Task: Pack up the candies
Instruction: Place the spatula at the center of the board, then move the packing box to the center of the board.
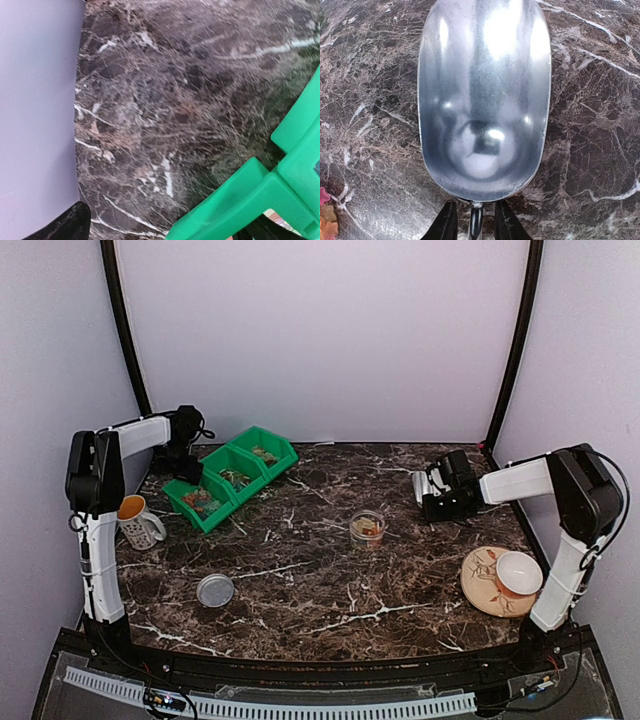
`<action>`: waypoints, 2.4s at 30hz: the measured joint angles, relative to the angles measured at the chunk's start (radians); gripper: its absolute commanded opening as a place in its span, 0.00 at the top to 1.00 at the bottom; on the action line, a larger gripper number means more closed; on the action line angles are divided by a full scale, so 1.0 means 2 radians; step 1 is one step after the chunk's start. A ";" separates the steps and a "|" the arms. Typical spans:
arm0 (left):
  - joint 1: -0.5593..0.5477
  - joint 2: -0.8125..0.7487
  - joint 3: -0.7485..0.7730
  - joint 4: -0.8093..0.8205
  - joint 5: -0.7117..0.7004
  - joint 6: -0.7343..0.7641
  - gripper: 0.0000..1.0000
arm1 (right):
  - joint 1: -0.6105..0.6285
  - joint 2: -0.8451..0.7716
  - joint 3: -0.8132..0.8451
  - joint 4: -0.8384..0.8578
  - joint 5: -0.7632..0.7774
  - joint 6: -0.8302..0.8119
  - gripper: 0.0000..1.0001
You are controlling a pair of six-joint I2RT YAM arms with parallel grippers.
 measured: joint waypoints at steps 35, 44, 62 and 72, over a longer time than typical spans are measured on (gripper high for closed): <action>-0.162 -0.363 -0.299 0.036 0.158 -0.063 0.01 | 0.072 -0.194 -0.036 -0.015 -0.077 0.032 0.03; -0.212 -0.440 -0.415 0.073 0.188 -0.119 0.01 | 0.082 -0.108 -0.016 0.047 -0.139 0.075 0.00; -0.217 -0.487 -0.488 0.098 0.195 -0.164 0.01 | 0.117 0.041 0.047 0.088 -0.283 0.083 0.11; -0.217 -0.488 -0.504 0.105 0.193 -0.174 0.02 | 0.138 0.028 0.012 0.081 -0.340 0.064 0.16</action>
